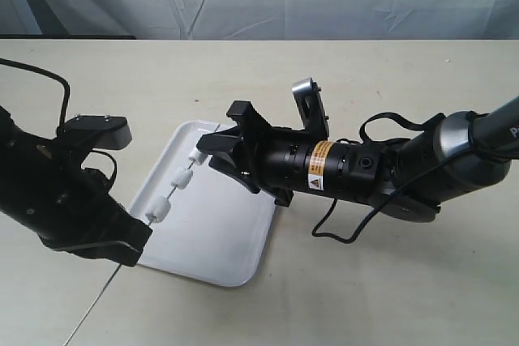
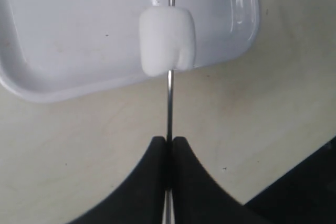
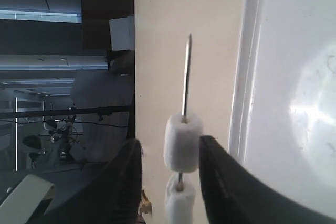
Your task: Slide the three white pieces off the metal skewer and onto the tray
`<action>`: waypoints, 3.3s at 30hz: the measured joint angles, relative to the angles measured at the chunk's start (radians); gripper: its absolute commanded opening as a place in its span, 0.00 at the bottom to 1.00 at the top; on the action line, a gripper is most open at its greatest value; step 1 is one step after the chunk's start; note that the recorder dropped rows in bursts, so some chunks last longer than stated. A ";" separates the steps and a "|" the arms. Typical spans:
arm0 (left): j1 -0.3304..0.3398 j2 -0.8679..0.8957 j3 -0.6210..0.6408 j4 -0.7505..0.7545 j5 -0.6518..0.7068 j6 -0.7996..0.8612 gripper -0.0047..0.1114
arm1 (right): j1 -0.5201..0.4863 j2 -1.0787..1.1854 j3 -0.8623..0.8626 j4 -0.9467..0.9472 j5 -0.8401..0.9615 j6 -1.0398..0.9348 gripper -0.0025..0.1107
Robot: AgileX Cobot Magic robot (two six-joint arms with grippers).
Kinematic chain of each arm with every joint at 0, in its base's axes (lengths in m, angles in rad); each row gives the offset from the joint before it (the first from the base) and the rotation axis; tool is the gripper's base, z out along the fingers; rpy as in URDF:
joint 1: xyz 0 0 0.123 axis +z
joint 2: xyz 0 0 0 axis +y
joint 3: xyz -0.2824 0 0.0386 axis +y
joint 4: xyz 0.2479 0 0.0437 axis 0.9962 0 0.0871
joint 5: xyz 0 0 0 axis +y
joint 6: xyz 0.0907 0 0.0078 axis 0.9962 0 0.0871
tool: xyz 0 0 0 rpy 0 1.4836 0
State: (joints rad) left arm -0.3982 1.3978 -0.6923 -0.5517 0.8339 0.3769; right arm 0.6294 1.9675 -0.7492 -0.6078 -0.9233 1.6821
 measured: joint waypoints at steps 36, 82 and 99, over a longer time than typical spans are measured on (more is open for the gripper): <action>0.000 -0.012 0.050 -0.174 0.054 0.120 0.04 | 0.005 0.000 -0.010 -0.019 0.069 -0.070 0.14; 0.000 -0.170 0.251 -0.054 -0.031 -0.084 0.04 | 0.004 0.001 -0.139 -0.267 0.376 0.105 0.38; 0.000 -0.109 0.186 -0.060 -0.091 -0.051 0.04 | 0.032 0.001 -0.139 -0.389 0.246 0.262 0.38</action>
State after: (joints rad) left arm -0.3982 1.2892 -0.5061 -0.6117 0.7431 0.3262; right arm 0.6617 1.9682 -0.8877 -0.9967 -0.6778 1.9440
